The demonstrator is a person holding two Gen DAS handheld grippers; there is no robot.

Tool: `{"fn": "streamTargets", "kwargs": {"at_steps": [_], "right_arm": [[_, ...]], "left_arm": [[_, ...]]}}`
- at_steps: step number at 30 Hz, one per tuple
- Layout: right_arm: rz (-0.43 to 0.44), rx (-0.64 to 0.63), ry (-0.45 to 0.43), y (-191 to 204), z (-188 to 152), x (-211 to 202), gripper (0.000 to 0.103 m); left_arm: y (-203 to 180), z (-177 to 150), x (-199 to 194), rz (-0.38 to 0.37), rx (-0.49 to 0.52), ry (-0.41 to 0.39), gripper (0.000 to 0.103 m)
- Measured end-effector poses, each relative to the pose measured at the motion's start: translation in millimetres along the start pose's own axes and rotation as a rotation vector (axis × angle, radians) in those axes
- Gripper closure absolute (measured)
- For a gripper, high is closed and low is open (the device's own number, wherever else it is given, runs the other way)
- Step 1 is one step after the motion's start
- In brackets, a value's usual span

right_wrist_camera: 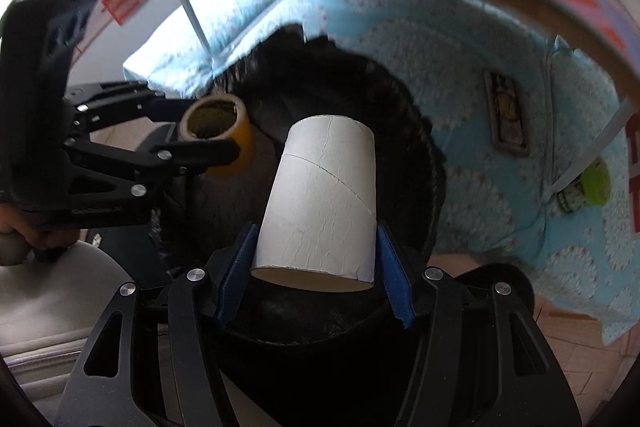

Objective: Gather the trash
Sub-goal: 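Carry the tape roll and paper tube over the black trash bin with both grippers, then open both grippers to drop the tape roll and paper tube into the bin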

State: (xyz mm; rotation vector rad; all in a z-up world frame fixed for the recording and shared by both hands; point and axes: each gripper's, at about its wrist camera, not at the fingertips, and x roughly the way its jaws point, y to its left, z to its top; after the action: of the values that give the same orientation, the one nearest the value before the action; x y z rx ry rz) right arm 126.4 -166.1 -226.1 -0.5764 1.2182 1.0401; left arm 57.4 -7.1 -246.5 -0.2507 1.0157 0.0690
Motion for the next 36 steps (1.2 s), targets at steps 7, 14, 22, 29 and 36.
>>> {"fn": "streamTargets", "kwargs": {"at_steps": [7, 14, 22, 29, 36], "right_arm": [[-0.022, -0.004, 0.094, 2, -3, 32, 0.044], [-0.027, 0.000, 0.109, 2, -4, 38, 0.044], [-0.030, 0.003, 0.103, 2, -3, 36, 0.044], [-0.029, 0.004, 0.073, 3, 1, 27, 0.044], [-0.027, 0.000, 0.022, 3, 3, 13, 0.044]], "left_arm": [[4, -5, 24, 0.039, -0.008, 0.067, 0.055], [10, -7, 33, 0.046, -0.024, 0.106, 0.055], [6, -5, 36, 0.063, -0.007, 0.125, 0.046], [6, -3, 24, 0.067, -0.011, 0.089, 0.046], [3, 1, 2, 0.069, -0.007, 0.025, 0.046]]}}
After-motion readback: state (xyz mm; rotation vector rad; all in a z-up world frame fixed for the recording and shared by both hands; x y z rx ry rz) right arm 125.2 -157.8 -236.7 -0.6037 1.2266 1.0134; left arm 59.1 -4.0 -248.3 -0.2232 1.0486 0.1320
